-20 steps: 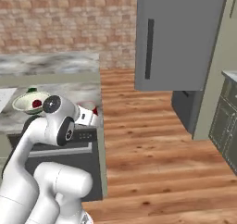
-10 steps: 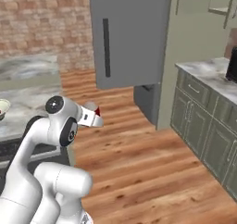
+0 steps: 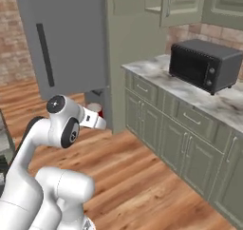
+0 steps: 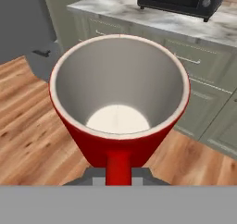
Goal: Move the mug from next to the sink to the open cabinet. Then, move the bowl with the pear to the fridge to clear the area for faucet cleaning.
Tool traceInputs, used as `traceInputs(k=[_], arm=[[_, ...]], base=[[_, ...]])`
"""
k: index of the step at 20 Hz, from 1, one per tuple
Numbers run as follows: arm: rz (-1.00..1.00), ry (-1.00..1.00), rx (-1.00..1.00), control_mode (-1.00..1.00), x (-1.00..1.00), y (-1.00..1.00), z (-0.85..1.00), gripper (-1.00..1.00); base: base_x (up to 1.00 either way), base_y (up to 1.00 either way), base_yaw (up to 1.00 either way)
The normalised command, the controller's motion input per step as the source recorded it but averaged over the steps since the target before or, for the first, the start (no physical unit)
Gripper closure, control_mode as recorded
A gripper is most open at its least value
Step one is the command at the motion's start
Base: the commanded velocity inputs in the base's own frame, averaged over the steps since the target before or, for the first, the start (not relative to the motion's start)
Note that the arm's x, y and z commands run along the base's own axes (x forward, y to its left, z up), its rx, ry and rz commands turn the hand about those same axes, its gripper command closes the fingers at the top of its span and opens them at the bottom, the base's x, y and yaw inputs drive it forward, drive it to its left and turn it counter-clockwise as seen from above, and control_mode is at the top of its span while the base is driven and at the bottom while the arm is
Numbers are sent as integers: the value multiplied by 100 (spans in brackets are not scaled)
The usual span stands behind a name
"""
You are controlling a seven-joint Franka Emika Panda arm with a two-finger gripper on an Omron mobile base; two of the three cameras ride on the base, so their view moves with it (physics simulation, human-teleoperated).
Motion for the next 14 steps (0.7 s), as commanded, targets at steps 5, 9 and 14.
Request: traceInputs(k=[5,9,14], arm=[[0,0,0,100,0,0,0,100],[0,0,0,100,0,0,0,100],[0,0,0,100,0,0,0,100]], base=[[100,-34,-13],[100,-16,-16],[100,29,-32]])
